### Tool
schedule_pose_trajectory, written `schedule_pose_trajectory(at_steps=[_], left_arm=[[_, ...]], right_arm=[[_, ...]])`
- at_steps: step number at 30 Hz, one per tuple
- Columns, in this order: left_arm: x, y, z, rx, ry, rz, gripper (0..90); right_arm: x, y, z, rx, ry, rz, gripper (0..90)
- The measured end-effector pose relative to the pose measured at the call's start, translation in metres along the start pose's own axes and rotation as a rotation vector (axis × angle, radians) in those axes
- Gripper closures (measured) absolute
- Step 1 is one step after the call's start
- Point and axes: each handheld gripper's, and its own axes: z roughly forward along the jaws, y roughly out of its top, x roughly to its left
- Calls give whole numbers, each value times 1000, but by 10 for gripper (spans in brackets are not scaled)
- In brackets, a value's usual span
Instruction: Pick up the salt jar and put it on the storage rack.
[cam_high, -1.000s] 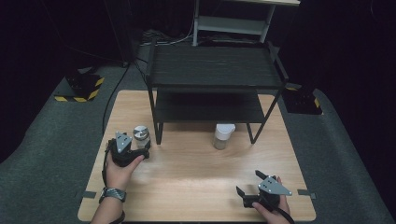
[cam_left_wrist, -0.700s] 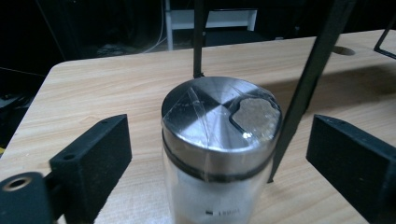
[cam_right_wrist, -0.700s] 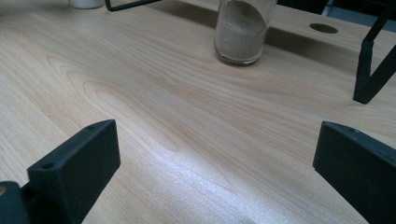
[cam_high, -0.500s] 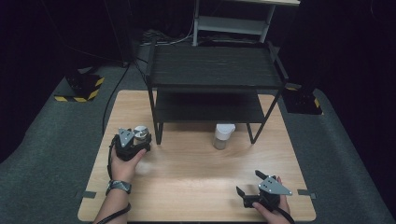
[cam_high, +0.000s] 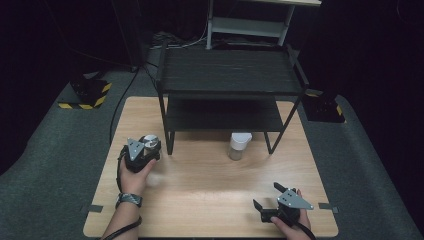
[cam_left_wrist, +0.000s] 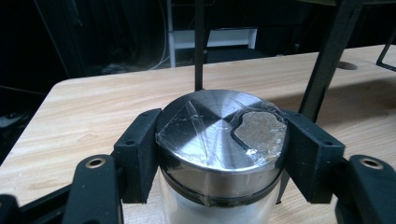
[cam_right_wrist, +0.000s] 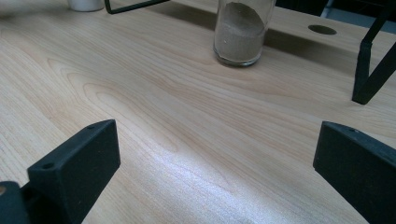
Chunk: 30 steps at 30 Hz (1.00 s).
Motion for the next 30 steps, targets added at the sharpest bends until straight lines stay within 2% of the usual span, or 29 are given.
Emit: schedule_pose_trajectory(at_steps=[10, 18, 25, 30], left_arm=[[-1, 3, -6, 16, 1, -1, 350], [-1, -3, -22, -8, -13, -27, 350], [-6, -1, -36, -23, -34, -24, 351], [-12, 3, -45, -43, -40, -1, 350]], right_arm=[[-1, 0, 0, -1, 1, 3, 3], [0, 0, 0, 0, 0, -2, 3], [1, 0, 0, 1, -2, -11, 4], [2, 1, 0, 3, -5, -12, 4]])
